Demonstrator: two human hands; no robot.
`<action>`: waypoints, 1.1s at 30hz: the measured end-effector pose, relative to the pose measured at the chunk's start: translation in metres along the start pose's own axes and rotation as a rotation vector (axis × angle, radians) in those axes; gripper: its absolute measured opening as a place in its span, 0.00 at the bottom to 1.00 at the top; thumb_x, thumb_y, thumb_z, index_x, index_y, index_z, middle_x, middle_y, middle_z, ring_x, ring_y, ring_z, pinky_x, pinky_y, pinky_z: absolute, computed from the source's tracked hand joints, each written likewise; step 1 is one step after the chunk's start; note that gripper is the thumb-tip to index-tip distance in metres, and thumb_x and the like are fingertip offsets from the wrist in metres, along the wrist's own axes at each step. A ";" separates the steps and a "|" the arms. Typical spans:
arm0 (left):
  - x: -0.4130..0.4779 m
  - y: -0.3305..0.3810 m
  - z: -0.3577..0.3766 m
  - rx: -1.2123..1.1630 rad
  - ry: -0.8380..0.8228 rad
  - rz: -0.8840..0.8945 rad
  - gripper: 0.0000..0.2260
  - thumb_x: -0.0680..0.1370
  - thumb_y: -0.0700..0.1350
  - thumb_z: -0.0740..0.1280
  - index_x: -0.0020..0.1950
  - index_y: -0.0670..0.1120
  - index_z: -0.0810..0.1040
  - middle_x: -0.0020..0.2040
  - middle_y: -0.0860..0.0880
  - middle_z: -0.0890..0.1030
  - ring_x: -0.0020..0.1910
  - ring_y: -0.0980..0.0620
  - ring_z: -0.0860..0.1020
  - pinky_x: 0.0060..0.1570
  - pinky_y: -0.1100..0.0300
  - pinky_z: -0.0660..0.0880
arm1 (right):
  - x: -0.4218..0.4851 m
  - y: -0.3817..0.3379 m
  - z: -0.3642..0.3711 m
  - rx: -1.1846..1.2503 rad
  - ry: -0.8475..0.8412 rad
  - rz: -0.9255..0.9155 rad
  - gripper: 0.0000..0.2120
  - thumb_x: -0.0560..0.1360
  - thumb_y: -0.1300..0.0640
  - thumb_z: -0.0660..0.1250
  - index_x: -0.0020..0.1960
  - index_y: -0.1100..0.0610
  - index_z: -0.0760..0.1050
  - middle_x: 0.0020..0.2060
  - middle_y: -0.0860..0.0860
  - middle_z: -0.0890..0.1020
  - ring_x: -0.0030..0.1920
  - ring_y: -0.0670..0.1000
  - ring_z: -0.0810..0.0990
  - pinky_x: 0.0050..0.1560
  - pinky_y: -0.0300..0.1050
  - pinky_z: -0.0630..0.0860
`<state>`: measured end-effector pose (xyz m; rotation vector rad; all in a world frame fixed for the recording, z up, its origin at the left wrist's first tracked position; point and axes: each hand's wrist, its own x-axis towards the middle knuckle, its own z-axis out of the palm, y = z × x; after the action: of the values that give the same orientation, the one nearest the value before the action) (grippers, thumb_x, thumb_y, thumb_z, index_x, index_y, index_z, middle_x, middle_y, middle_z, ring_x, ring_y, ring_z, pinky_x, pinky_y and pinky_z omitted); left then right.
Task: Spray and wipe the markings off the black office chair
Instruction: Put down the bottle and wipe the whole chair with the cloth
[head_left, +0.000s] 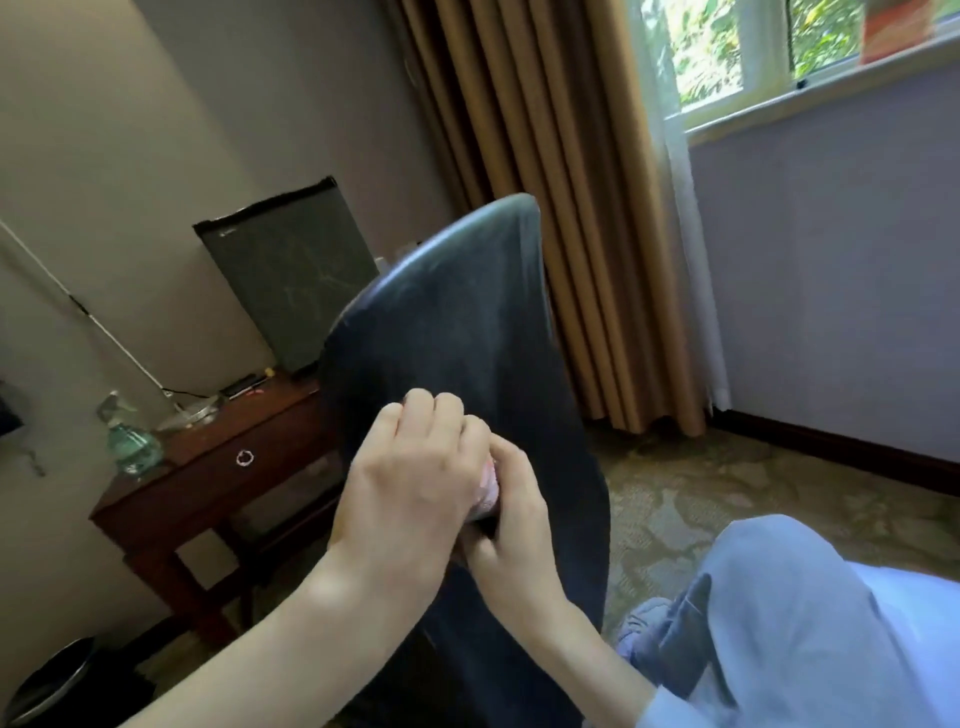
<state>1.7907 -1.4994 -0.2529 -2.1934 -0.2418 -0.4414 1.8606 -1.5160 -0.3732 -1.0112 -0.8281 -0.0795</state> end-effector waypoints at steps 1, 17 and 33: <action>-0.014 -0.005 0.003 -0.002 0.038 -0.015 0.14 0.69 0.35 0.52 0.46 0.41 0.75 0.40 0.42 0.73 0.40 0.43 0.73 0.41 0.50 0.73 | -0.006 -0.001 0.008 -0.006 0.002 -0.020 0.27 0.67 0.72 0.66 0.61 0.49 0.72 0.54 0.51 0.77 0.52 0.45 0.78 0.47 0.39 0.78; 0.081 -0.040 0.015 0.033 0.520 -0.281 0.13 0.77 0.34 0.57 0.59 0.39 0.76 0.51 0.42 0.78 0.51 0.43 0.77 0.53 0.52 0.71 | 0.177 -0.026 -0.013 -0.303 0.149 -0.505 0.15 0.71 0.64 0.72 0.56 0.63 0.75 0.56 0.58 0.76 0.57 0.55 0.76 0.59 0.51 0.75; -0.046 0.034 0.140 -0.111 0.535 -0.311 0.09 0.81 0.35 0.60 0.60 0.42 0.74 0.57 0.42 0.74 0.55 0.45 0.74 0.59 0.53 0.70 | 0.045 0.086 -0.009 -0.498 -0.071 -0.462 0.19 0.70 0.65 0.73 0.58 0.54 0.74 0.59 0.53 0.72 0.61 0.54 0.72 0.64 0.49 0.70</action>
<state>1.7909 -1.4096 -0.3748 -2.0579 -0.2666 -1.2137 1.9331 -1.4615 -0.4077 -1.2715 -1.1260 -0.6746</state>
